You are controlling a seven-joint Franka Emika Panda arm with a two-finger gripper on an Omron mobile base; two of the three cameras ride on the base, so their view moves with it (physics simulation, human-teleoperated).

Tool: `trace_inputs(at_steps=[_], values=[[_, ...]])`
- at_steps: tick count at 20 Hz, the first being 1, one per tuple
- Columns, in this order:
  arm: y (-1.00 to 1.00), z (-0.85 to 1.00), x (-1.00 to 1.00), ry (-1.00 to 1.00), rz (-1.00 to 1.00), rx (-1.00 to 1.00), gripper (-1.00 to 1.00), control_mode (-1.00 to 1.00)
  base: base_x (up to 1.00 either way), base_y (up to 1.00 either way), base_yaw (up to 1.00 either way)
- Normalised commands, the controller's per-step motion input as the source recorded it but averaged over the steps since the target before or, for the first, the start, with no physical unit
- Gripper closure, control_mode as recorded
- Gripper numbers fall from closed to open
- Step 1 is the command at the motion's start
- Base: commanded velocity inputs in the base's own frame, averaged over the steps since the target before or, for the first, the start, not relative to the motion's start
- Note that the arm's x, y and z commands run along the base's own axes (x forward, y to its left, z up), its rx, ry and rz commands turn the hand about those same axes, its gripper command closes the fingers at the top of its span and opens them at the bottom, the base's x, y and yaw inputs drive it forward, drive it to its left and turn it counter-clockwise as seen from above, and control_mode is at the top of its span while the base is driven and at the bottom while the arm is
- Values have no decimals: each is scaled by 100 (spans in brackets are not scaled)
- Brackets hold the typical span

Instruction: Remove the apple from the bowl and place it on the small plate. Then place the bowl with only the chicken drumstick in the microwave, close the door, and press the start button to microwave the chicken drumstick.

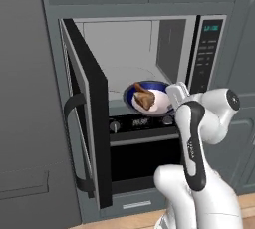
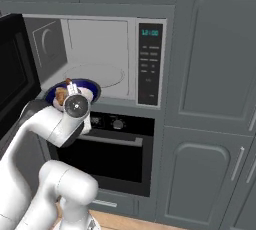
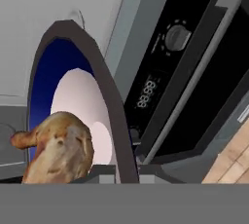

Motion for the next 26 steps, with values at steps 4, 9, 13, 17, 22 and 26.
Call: trace_inputs(at_steps=[4, 9, 13, 17, 22, 26], values=[[22, 29, 98, 0, -14, 0, 100, -100, 0, 0, 0], [22, 17, 100, 3, -5, 0, 100, -100, 0, 0, 0], [30, 0, 100, 8, 0, 0, 100, -100, 0, 0, 0], [1, 0, 100, 8, 0, 0, 100, -100, 0, 0, 0], [0, 0, 99, 12, 2, 0, 100, -100, 0, 0, 0], [0, -1, 81, 8, 2, 0, 100, -100, 0, 0, 0]])
